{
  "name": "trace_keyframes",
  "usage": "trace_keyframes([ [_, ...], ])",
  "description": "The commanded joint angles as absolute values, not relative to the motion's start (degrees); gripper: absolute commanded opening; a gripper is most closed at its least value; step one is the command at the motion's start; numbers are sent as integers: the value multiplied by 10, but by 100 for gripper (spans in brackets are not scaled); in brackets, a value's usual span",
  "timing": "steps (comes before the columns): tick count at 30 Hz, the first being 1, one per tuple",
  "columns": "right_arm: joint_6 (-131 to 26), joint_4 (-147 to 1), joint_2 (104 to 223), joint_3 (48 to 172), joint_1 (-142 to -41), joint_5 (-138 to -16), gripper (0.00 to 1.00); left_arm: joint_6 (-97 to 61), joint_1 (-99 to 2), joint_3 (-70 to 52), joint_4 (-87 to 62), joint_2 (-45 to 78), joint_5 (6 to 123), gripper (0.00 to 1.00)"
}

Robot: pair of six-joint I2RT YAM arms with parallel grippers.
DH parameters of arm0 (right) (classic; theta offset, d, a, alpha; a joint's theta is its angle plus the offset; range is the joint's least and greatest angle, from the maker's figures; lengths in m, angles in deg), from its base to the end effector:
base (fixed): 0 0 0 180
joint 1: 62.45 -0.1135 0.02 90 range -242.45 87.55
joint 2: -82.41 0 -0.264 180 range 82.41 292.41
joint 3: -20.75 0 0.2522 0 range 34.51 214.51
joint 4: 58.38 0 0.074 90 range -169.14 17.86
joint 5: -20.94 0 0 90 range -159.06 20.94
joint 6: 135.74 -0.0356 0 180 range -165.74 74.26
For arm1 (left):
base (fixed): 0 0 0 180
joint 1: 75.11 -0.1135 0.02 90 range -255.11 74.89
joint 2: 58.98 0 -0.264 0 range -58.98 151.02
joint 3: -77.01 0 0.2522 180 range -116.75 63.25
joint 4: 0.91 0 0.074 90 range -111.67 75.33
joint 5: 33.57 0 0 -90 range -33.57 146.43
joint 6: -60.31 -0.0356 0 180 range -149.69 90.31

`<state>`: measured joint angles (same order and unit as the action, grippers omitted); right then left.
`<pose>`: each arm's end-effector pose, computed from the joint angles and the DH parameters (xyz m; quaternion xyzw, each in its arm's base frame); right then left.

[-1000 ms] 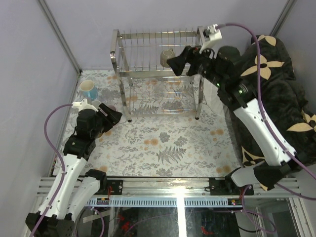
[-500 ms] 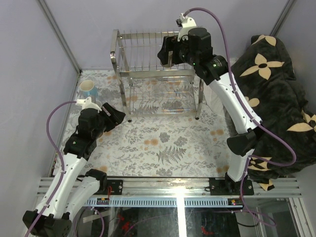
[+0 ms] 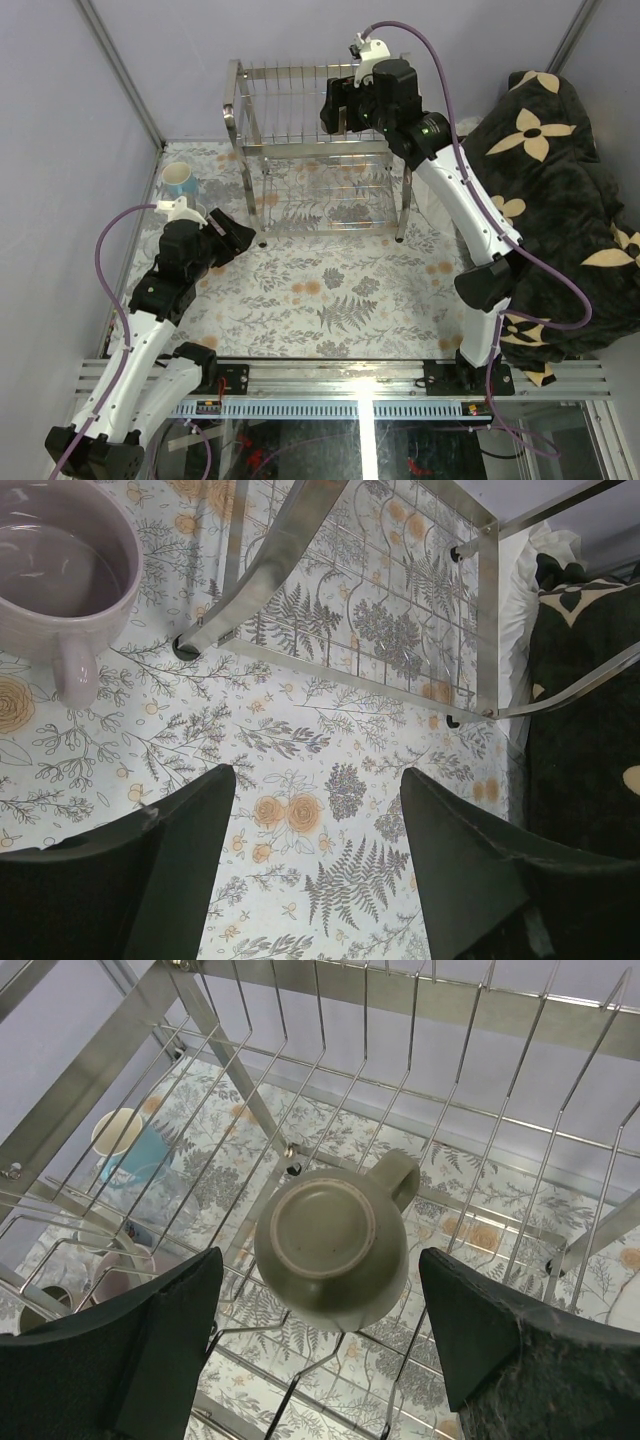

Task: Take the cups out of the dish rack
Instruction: Move the cup to the dish rack.

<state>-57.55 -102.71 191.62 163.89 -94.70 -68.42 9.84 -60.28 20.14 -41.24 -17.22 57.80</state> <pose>0.3587 0.2259 0.4838 -0.1328 0.7567 0.2361 0.5950 0.1600 -0.0432 0.3084 -0.1743 0.8262 -0.2537 0.4719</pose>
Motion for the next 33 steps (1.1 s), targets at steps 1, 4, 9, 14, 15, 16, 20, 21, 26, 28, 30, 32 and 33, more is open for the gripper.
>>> trace_keyframes([
  [1,-549,-1009,1923,1656,-948,-681,86,85,-599,194,-381,-171,591,67],
  [4,-543,-1010,1929,1659,-948,-684,86,85,-599,195,-381,-170,592,67],
  [9,-528,-1014,1939,1660,-948,-682,86,86,-598,199,-381,-172,592,67],
  [14,-512,-1021,1944,1662,-948,-689,86,87,-597,200,-381,-171,592,67],
  [15,-509,-1024,1944,1662,-948,-690,86,87,-597,201,-380,-170,593,67],
  [16,-506,-1027,1946,1664,-948,-691,86,87,-597,201,-380,-170,594,67],
  [20,-494,-1035,1950,1664,-948,-691,87,87,-597,201,-380,-170,595,67],
  [21,-492,-1036,1950,1663,-948,-695,87,87,-597,201,-380,-170,595,67],
  [26,-483,-1050,1948,1665,-948,-705,86,86,-597,204,-380,-173,597,67],
  [28,-480,-1055,1944,1662,-948,-707,88,86,-597,205,-380,-175,597,68],
  [30,-479,-1060,1941,1660,-948,-709,90,86,-597,205,-381,-174,598,68],
  [32,-480,-1061,1937,1659,-948,-715,91,85,-597,203,-382,-172,600,68],
  [33,-480,-1062,1934,1659,-948,-718,92,83,-597,202,-384,-171,601,68],
])
